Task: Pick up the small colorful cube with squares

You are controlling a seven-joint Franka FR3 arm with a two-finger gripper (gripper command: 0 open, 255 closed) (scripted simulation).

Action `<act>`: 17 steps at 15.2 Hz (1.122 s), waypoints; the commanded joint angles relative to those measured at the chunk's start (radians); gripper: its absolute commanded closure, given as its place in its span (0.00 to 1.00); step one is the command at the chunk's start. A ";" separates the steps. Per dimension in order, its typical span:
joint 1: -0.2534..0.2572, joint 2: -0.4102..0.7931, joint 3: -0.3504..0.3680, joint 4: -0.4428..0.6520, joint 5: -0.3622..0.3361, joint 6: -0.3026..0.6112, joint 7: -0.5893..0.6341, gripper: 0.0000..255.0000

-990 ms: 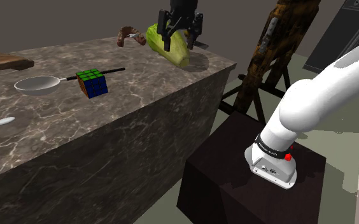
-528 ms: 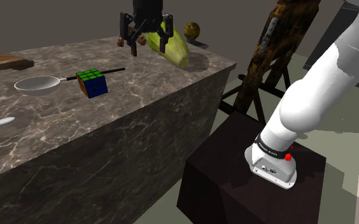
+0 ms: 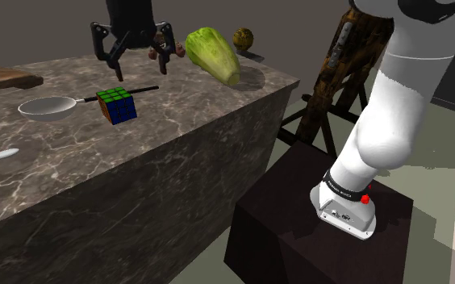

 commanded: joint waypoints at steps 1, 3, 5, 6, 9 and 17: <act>0.046 0.099 0.008 0.108 -0.063 -0.026 0.051 0.00; 0.110 0.209 0.006 0.248 -0.127 -0.073 0.096 0.00; 0.167 0.293 -0.004 0.366 -0.170 -0.116 0.120 0.00; 0.162 0.287 -0.005 0.343 -0.167 -0.099 0.120 0.00; 0.148 0.273 -0.004 0.279 -0.160 -0.049 0.121 0.00; 0.132 0.259 -0.004 0.209 -0.154 0.007 0.121 1.00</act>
